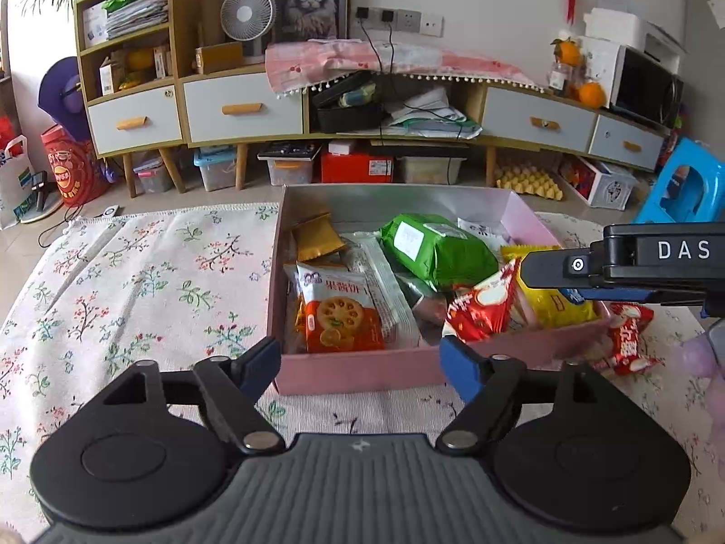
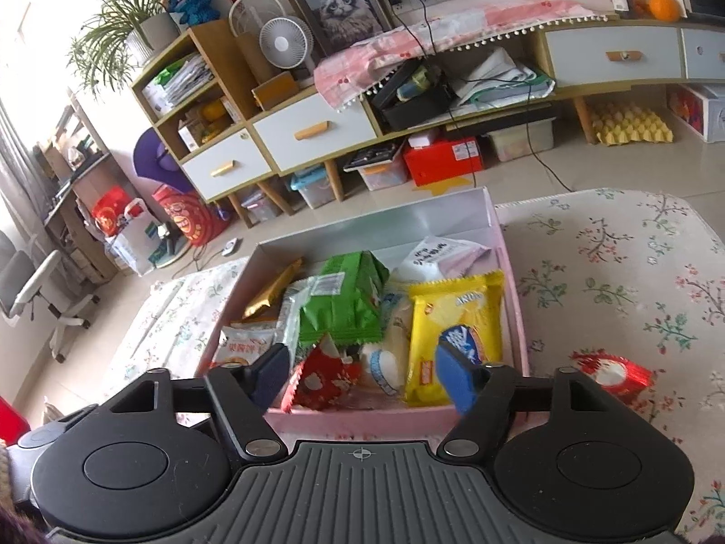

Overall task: Organize snacks
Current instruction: 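Carry both packets into the pink box and open both tools, then lift both open tools out of the box toward the remaining snacks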

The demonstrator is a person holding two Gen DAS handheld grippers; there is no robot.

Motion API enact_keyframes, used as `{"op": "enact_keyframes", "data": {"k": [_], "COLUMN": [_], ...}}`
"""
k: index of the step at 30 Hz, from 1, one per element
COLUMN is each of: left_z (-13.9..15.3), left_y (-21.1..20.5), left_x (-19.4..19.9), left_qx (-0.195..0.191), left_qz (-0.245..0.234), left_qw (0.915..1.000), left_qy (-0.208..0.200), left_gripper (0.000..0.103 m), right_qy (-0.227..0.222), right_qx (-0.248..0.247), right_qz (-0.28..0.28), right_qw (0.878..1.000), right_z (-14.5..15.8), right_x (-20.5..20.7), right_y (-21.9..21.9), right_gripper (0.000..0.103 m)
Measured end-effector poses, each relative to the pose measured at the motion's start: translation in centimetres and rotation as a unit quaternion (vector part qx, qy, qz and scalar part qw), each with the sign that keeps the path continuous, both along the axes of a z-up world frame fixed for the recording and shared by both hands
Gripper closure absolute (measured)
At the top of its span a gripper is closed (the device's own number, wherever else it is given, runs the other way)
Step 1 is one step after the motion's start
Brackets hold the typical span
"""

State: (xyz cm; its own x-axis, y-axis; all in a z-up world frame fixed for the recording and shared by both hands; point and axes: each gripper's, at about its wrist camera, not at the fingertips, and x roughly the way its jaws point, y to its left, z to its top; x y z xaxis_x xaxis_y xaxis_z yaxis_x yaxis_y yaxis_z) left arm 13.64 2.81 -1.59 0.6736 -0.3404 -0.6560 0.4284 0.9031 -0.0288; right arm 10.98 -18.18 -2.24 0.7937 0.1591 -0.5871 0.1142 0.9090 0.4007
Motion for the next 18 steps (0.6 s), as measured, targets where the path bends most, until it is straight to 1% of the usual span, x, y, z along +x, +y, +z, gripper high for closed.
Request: {"op": "enact_keyframes", "data": {"k": [2, 4, 6, 8, 9, 13, 18], "left_z": [-0.1, -0.2, -0.3, -0.4, -0.4, -0.9, -1.5], "left_y": [0.2, 0.4, 0.5, 0.6, 0.6, 0.7, 1.5], "left_x": [-0.1, -0.2, -0.4, -0.7, -0.9, -1.9, -2.7], "left_qx": [-0.003, -0.006, -0.008, -0.009, -0.009, -0.003, 0.006], "left_qz": [-0.001, -0.001, -0.002, -0.004, -0.005, -0.013, -0.017], "left_qw": [1.0000, 0.9999, 0.9998, 0.9996, 0.9995, 0.9992, 0.9986], "left_qy": [0.006, 0.013, 0.020, 0.026, 0.028, 0.037, 0.050], "left_gripper": [0.022, 0.019, 0.015, 0.011, 0.009, 0.005, 0.003], "right_qy": [0.003, 0.006, 0.008, 0.011, 0.011, 0.008, 0.006], "right_qx": [-0.007, -0.017, -0.024, -0.030, -0.032, -0.047, -0.071], "right_qz": [0.002, 0.006, 0.010, 0.015, 0.016, 0.019, 0.024], "right_qw": [1.000, 1.000, 1.000, 0.999, 0.999, 0.999, 0.997], "right_z": [0.0, 0.0, 0.0, 0.2, 0.2, 0.3, 0.3], "right_x": [-0.4, -0.9, -1.4, -1.9, -2.3, -3.7, -5.2], "right_y": [0.2, 0.3, 0.4, 0.3, 0.3, 0.0, -0.1], "right_gripper": [0.027, 0.023, 0.022, 0.019, 0.016, 0.011, 0.010]}}
